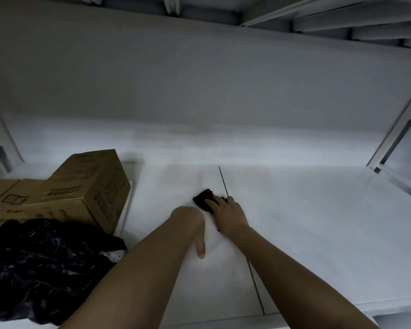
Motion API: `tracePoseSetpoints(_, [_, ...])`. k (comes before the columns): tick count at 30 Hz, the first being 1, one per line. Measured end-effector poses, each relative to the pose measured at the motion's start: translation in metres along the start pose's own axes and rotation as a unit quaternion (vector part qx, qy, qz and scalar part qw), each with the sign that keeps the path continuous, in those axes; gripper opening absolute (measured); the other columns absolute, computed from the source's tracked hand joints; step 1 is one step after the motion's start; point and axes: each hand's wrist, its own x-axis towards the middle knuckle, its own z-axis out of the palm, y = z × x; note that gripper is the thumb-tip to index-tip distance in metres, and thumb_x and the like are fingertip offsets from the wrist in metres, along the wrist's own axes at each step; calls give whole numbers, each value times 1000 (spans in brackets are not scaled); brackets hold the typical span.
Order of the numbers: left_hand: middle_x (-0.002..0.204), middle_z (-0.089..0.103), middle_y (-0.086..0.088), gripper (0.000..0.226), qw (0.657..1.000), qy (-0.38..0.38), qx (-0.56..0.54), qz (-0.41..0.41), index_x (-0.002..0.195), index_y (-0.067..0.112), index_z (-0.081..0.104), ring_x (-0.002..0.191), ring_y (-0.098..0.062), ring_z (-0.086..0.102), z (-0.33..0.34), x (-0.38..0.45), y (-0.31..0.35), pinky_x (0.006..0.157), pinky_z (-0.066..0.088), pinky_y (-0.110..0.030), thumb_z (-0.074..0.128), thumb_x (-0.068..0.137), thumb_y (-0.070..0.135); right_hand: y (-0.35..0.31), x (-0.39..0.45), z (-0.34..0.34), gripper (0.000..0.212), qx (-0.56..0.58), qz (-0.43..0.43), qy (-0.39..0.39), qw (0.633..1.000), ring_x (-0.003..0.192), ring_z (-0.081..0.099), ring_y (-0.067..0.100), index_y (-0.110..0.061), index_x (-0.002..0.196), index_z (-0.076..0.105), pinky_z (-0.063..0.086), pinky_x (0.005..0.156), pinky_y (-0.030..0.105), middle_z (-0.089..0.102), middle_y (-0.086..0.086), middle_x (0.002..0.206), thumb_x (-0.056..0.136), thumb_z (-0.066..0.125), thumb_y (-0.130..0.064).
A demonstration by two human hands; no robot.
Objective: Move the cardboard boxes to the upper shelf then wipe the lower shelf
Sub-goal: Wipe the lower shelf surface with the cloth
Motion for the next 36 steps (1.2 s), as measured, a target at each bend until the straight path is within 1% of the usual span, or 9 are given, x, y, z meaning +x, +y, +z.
tracePoseSetpoints(4, [149, 33, -10, 102, 999, 29, -18, 15, 148, 7, 26, 130, -26, 43, 1, -8, -2, 99, 42, -34, 77, 71, 50, 27, -21, -4, 51, -10, 132, -1, 991, 123, 39, 31, -18, 145, 30, 39, 94, 35, 38, 9, 146, 95, 41, -16])
tracePoseSetpoints(8, [156, 3, -13, 115, 997, 46, -59, 13, 151, 7, 5, 136, -31, 33, 6, -17, -4, 103, 42, -39, 78, 72, 45, 37, -44, -2, 54, -23, 202, -7, 979, 120, 41, 28, -18, 143, 29, 39, 91, 31, 41, 6, 140, 92, 47, -15])
tracePoseSetpoints(14, [157, -1, -8, 112, 992, 70, -108, 17, 152, 16, -2, 144, -31, 5, 14, -20, 0, 110, 31, -46, 75, 74, 44, -5, -42, 5, 52, 23, 78, 7, 997, 125, 35, 31, -19, 149, 25, 35, 96, 33, 33, 7, 149, 98, 36, -15])
tracePoseSetpoints(18, [158, -3, -8, 98, 976, 107, -191, 3, 152, 14, -2, 145, -27, 1, 25, -16, 9, 116, 17, -41, 62, 84, 44, -8, -45, 6, 55, 26, 2, 25, 999, 127, 34, 29, -21, 149, 25, 33, 98, 33, 32, 3, 151, 96, 41, -16])
tracePoseSetpoints(20, [158, -13, -8, 92, 977, 119, -174, -6, 152, 13, -6, 146, -26, -11, 32, -14, 9, 119, 3, -43, 55, 89, 41, 7, -50, 5, 55, 19, 14, 25, 999, 128, 34, 29, -20, 150, 25, 33, 99, 33, 29, 3, 153, 97, 37, -12])
tracePoseSetpoints(22, [158, -15, -8, 90, 979, 122, -162, -7, 152, 14, -6, 145, -26, -15, 39, -16, 4, 118, -1, -44, 52, 90, 42, 23, -58, 3, 55, 7, 70, 24, 997, 127, 35, 30, -19, 150, 23, 34, 99, 34, 28, 5, 154, 97, 36, -13])
tracePoseSetpoints(28, [158, -12, -5, 105, 981, 100, -165, -35, 152, 20, -4, 145, -32, -11, 52, -25, -4, 114, 7, -53, 60, 78, 60, 13, -68, -4, 52, -3, 194, -6, 981, 124, 38, 31, -13, 148, 23, 36, 97, 33, 30, 11, 151, 98, 36, -17])
tracePoseSetpoints(31, [157, -18, -7, 106, 976, 87, -191, -60, 150, 17, -12, 143, -38, -12, 57, -28, -9, 114, 6, -57, 58, 81, 57, -20, -65, -3, 51, 8, 170, -2, 985, 125, 37, 32, -13, 148, 24, 35, 97, 34, 31, 11, 150, 97, 35, -14])
tracePoseSetpoints(36, [157, -19, -3, 89, 962, 85, -244, -92, 150, 19, -15, 144, -35, -12, 66, -31, -10, 114, 3, -56, 41, 90, 54, -68, -59, 3, 54, 32, 42, 7, 999, 128, 33, 30, -20, 150, 23, 33, 99, 35, 27, 4, 154, 98, 38, -17])
